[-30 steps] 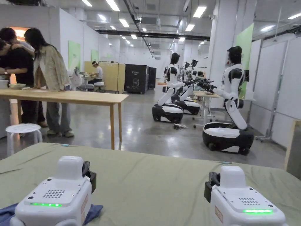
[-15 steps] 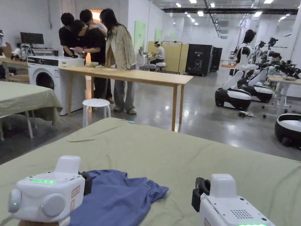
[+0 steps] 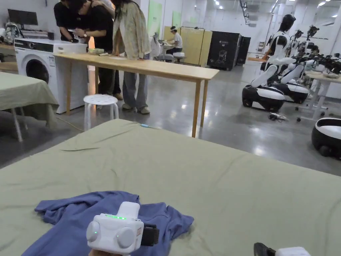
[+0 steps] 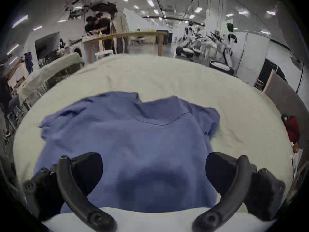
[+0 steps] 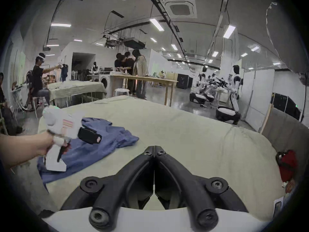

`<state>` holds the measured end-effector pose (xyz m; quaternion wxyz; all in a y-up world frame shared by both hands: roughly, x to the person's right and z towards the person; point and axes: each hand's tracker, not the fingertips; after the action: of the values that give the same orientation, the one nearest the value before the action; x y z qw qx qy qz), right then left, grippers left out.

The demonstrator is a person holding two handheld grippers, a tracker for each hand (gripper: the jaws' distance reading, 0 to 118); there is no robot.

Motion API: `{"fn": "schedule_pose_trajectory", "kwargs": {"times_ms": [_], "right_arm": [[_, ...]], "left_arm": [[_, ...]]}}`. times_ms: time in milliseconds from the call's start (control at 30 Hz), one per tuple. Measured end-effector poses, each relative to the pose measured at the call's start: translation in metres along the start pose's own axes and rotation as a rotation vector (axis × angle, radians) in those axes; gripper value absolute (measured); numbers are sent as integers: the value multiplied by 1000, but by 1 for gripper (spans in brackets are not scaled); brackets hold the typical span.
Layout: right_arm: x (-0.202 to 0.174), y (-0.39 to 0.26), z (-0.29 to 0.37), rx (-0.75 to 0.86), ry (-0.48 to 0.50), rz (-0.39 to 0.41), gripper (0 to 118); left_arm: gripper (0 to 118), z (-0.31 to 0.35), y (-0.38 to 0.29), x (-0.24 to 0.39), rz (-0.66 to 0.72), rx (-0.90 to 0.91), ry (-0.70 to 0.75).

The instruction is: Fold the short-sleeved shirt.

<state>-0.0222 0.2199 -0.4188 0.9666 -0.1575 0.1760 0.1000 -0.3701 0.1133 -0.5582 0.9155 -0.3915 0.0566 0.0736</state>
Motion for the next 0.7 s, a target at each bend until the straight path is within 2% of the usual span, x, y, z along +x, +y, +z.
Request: {"fn": "schedule_pose_trajectory", "kwargs": {"times_ms": [133,167,200,233,267,300,333,367,433,500,567,633,700], "right_arm": [[8,-10,-8,-42,-10,-6,1],[10,-13,-9,-49,-14,-6,1],[13,-16,-8,-55,-18,-7,1],[15,-18,-8,-59,-21,-11,1],[19,-19,-7,-63,-25,-28,1],[22,-20,-6,-65,-23,-50,1],[24,-21,-3,-68,-28,-63,1],[27,-21,0,-70,-36,-75,1],[36,-22,11,-64,-52,-92,1],[51,-24,27,-51,-70,-122,1],[68,-26,44,-40,-106,-142,1],[86,-27,62,-39,-139,-161,1],[108,-30,86,-25,-211,-161,1]], "left_arm": [[114,-32,-3,-7,26,-179,39],[100,-28,-3,-11,48,-174,25],[75,-17,0,-10,37,-129,16],[75,-14,5,-10,15,-117,24],[65,-6,7,-8,-33,-90,49],[45,-2,8,-8,-78,-80,78],[13,-1,8,-9,-94,-79,107],[7,-14,10,-13,-75,-103,59],[7,-9,15,-7,-90,-109,63],[6,23,15,11,-114,-12,58],[6,52,23,34,-54,30,-101],[6,65,33,67,-140,79,-122],[6,88,41,110,-171,127,-216]]}}
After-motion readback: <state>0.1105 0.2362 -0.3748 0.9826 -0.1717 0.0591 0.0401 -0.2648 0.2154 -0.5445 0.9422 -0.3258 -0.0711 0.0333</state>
